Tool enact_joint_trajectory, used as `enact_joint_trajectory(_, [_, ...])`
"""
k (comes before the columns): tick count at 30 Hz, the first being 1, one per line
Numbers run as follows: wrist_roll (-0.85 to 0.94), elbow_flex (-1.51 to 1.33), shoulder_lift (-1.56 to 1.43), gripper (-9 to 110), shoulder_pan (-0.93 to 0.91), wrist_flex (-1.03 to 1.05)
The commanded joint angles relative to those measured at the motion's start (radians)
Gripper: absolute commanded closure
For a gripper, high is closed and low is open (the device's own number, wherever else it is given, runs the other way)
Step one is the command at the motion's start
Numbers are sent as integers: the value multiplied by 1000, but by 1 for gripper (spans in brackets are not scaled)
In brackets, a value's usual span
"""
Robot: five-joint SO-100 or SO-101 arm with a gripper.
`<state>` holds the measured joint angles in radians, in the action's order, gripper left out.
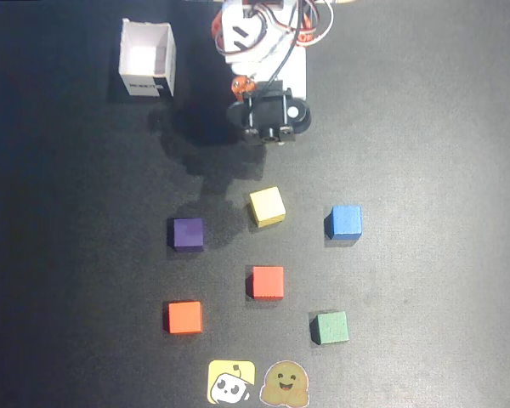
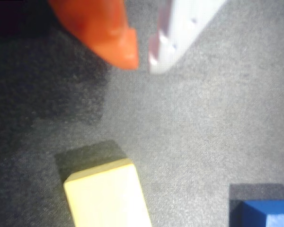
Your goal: Put the blue cube on top of the red cube.
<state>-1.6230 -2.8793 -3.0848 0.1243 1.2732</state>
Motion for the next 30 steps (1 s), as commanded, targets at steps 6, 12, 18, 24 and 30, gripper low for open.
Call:
enact_joint_trajectory(6, [-6, 6, -8, 101, -8, 2])
enact_joint_trajectory(12, [-5, 6, -8, 101, -3, 2])
enact_joint_trajectory(18, [-3, 6, -8, 101, -6, -9])
enact_joint_trajectory(24, [18, 21, -9, 97, 6, -51])
enact_joint_trajectory(30, [9, 28, -3, 93, 84, -81])
